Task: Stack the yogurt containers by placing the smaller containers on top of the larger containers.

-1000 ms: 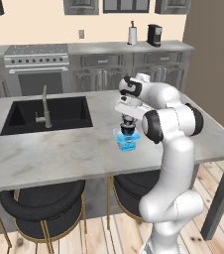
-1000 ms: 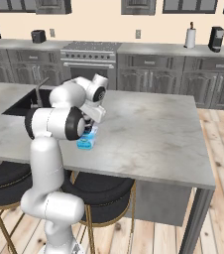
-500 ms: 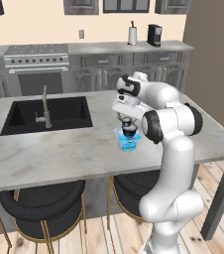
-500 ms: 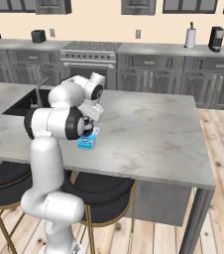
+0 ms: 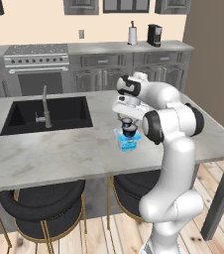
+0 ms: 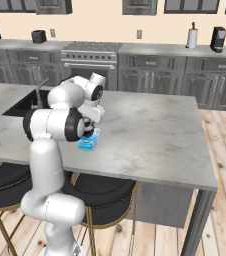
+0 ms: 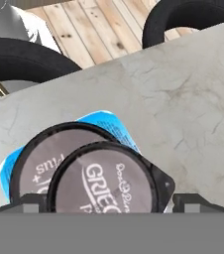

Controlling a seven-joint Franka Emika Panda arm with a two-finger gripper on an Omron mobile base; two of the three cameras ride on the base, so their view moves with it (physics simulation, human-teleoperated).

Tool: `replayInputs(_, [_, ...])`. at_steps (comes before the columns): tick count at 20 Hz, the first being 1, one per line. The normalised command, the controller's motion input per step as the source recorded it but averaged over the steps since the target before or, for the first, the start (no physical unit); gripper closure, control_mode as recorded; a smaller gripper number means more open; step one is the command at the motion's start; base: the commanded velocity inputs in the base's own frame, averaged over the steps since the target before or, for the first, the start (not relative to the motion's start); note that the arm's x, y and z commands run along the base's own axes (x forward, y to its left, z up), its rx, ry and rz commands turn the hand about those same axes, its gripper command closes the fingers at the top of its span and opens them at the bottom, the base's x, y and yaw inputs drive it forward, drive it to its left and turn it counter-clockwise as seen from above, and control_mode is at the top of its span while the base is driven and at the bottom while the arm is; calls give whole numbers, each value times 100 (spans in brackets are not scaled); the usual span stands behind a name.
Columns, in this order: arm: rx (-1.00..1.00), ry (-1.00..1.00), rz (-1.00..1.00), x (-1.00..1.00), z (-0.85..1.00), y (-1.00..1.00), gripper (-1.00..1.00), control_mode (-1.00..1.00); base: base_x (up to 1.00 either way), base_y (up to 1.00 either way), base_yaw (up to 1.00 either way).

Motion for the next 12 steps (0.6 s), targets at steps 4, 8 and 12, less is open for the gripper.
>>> replayInputs(4, [0, -1, 6, -35, 12, -5, -100, -100, 0, 0, 0])
replayInputs(8, [0, -3, 6, -45, 24, -11, -100, -100, 0, 0, 0])
replayInputs(12, [0, -8, 7, -44, 34, -15, -100, -100, 0, 0, 0])
